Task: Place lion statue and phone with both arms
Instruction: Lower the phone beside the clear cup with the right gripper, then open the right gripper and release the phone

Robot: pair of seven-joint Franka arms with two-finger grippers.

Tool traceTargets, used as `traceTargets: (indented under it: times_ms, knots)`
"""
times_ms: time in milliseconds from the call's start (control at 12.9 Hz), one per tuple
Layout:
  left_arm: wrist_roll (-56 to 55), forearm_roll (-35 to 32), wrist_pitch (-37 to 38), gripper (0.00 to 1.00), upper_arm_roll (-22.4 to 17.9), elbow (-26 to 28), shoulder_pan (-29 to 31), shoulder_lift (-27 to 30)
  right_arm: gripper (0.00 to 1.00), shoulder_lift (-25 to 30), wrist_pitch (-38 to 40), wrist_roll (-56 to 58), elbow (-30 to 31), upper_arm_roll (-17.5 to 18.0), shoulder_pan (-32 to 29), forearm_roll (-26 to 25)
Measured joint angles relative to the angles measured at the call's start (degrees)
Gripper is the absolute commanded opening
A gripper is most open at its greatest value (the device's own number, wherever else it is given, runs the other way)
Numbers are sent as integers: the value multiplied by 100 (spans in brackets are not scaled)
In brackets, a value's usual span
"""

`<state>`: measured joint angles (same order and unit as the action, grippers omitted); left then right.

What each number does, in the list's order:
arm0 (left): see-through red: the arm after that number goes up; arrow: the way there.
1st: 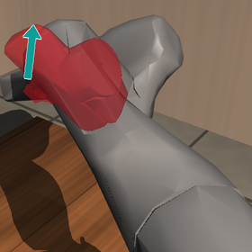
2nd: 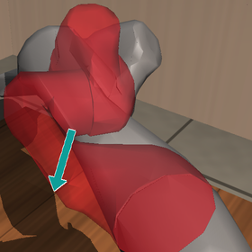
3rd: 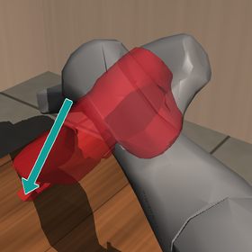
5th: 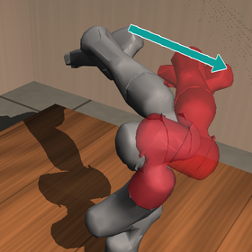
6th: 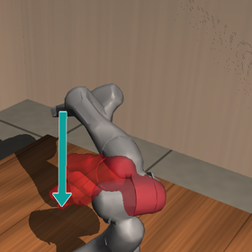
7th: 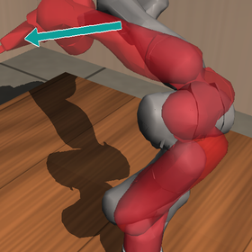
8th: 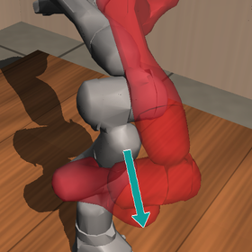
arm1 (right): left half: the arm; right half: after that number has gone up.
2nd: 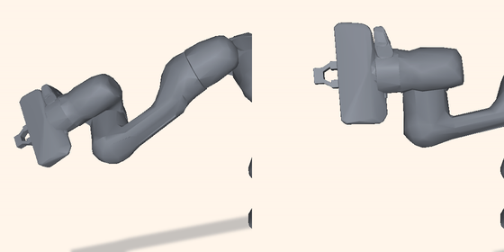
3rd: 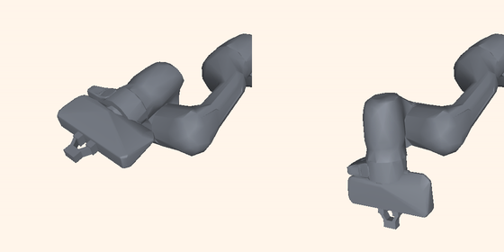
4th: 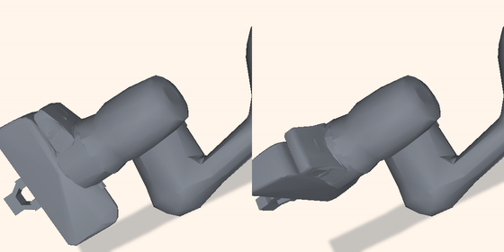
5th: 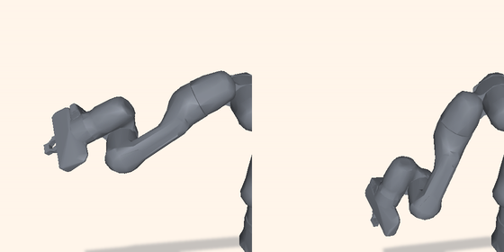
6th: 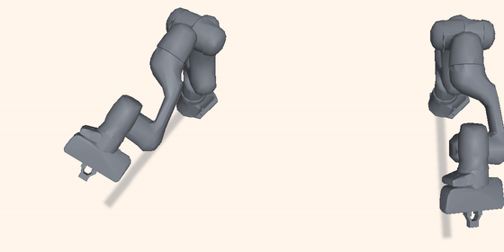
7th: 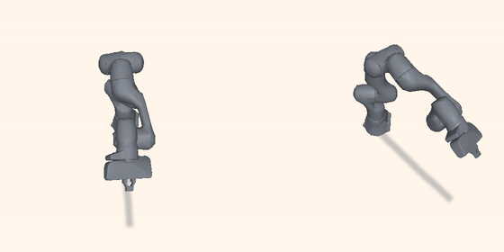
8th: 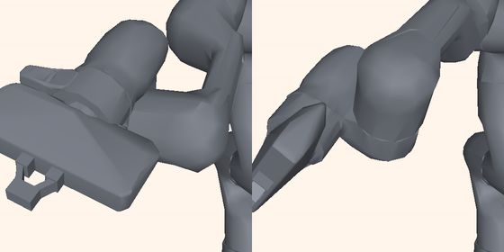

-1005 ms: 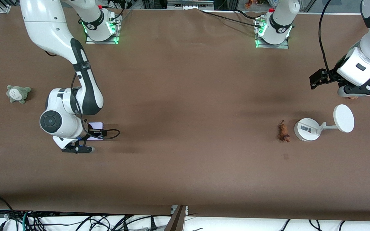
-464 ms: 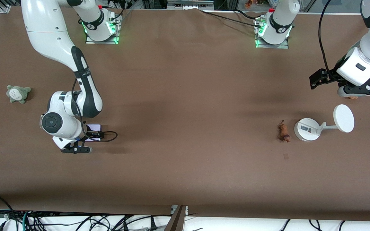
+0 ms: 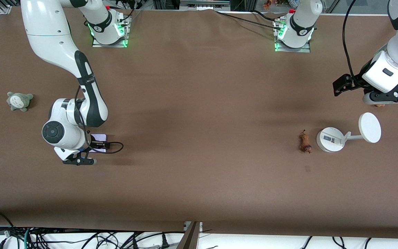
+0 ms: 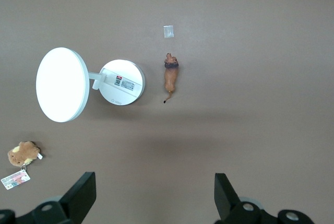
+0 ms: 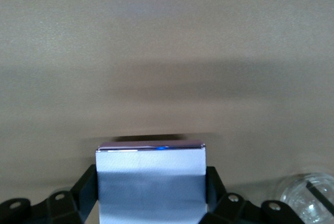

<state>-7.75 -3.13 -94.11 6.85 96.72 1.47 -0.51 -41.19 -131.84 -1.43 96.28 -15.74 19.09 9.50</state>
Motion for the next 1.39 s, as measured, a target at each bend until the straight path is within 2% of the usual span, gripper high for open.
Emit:
traceTargets:
  times_ms: [155,232,386,464,618,696,1005,1159,1391]
  knots:
    - [0,0,0,100,1,0,-2,0,2,-56,-64,12,4,0,-8,0]
    - [0,0,0,100,5,0,-6,0,14,-87,-92,12,5,0,-9,0]
    - [0,0,0,100,10,0,-22,0,51,-119,-115,18,4,1,-9,0]
    - [0,0,0,100,11,0,-25,0,61,-119,-116,22,4,1,-10,0]
    - [0,0,0,100,11,0,-25,0,97,-119,-137,106,3,0,-25,0]
    - [0,0,0,100,11,0,-25,0,100,-120,-153,163,3,0,-55,0]
    - [0,0,11,100,11,-12,-25,0,100,-30,-58,238,-128,15,-66,1]
    - [0,0,69,100,10,-35,-23,0,100,268,425,242,-290,22,-45,1]
    - [0,0,81,100,12,-46,-26,0,100,1047,1633,262,-695,23,-31,1]
